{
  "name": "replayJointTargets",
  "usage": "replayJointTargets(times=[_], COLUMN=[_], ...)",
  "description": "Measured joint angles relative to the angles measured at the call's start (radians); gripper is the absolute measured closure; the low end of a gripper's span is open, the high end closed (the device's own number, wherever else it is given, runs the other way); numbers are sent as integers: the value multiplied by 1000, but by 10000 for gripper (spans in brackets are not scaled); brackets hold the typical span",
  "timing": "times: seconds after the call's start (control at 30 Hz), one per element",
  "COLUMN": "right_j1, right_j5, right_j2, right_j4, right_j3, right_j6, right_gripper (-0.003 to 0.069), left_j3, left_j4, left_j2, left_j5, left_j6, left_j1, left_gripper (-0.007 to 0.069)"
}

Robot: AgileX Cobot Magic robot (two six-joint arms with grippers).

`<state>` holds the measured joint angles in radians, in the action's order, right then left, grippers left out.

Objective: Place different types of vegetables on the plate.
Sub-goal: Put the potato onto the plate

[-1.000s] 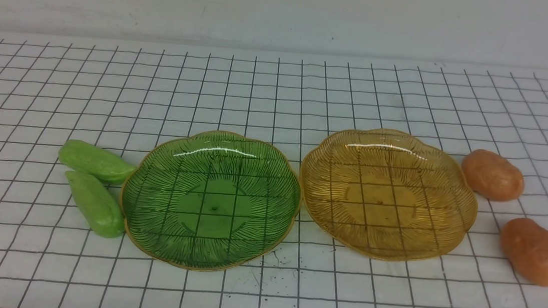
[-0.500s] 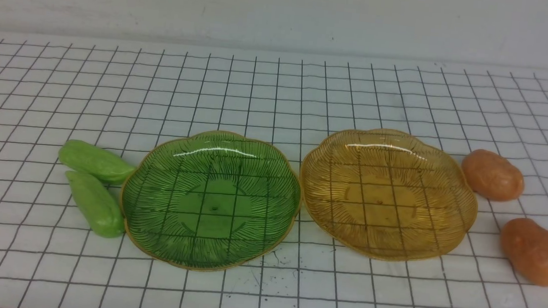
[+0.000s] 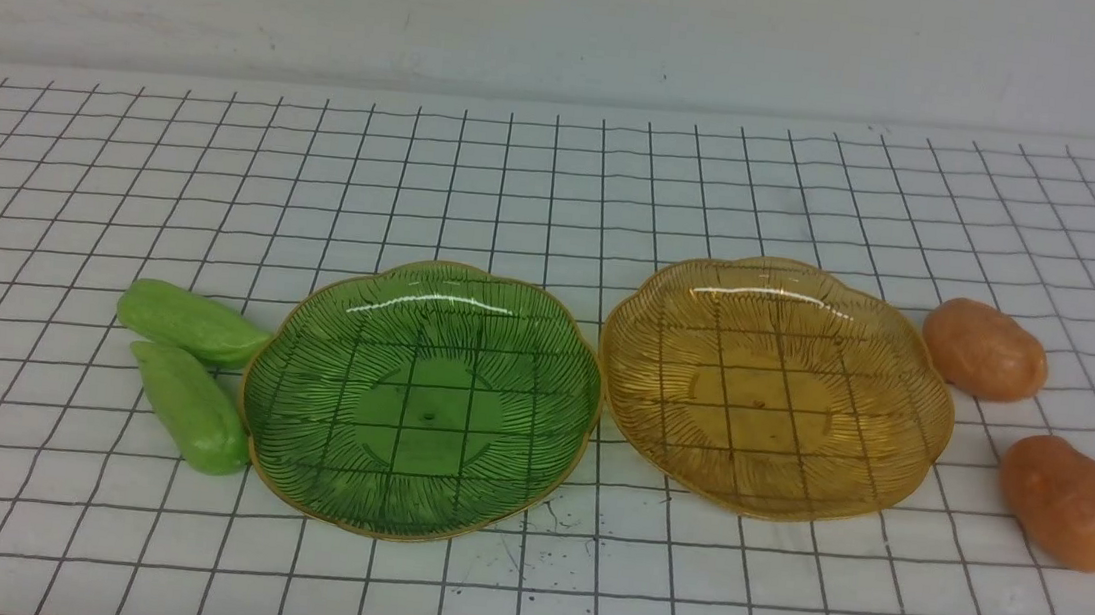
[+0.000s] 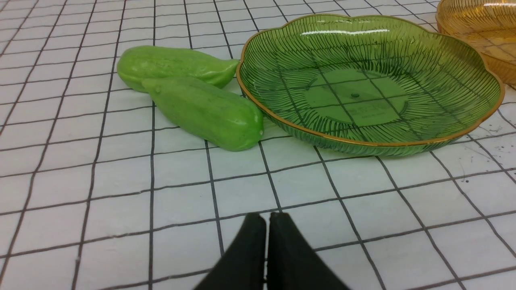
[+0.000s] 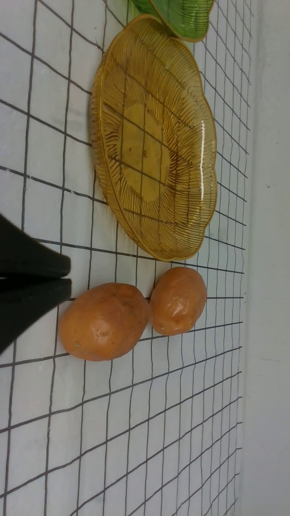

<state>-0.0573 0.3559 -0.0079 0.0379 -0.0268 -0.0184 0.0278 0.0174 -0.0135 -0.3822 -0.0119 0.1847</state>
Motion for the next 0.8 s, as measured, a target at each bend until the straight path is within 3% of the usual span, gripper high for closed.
replayJointTargets(times=[0.5,0.57,0.6,0.8], right_j1=[0,0,0,0], right_j5=[0,-5,-14,-35], right_j2=[0,0,0,0], right_j4=[-26,-123,-253,-651], right_j3=[0,0,-1,-2], right_j6=[-12,-71,-131,-292], right_gripper=[673,673,673,673], left_j3=[0,0,1,1], left_j4=[8,91,194,623], left_j2=[0,0,0,0], left_j5=[1,21,39,88], left_j6=[6,63,120,344], left_j1=[0,0,0,0], left_gripper=[632,632,632,632])
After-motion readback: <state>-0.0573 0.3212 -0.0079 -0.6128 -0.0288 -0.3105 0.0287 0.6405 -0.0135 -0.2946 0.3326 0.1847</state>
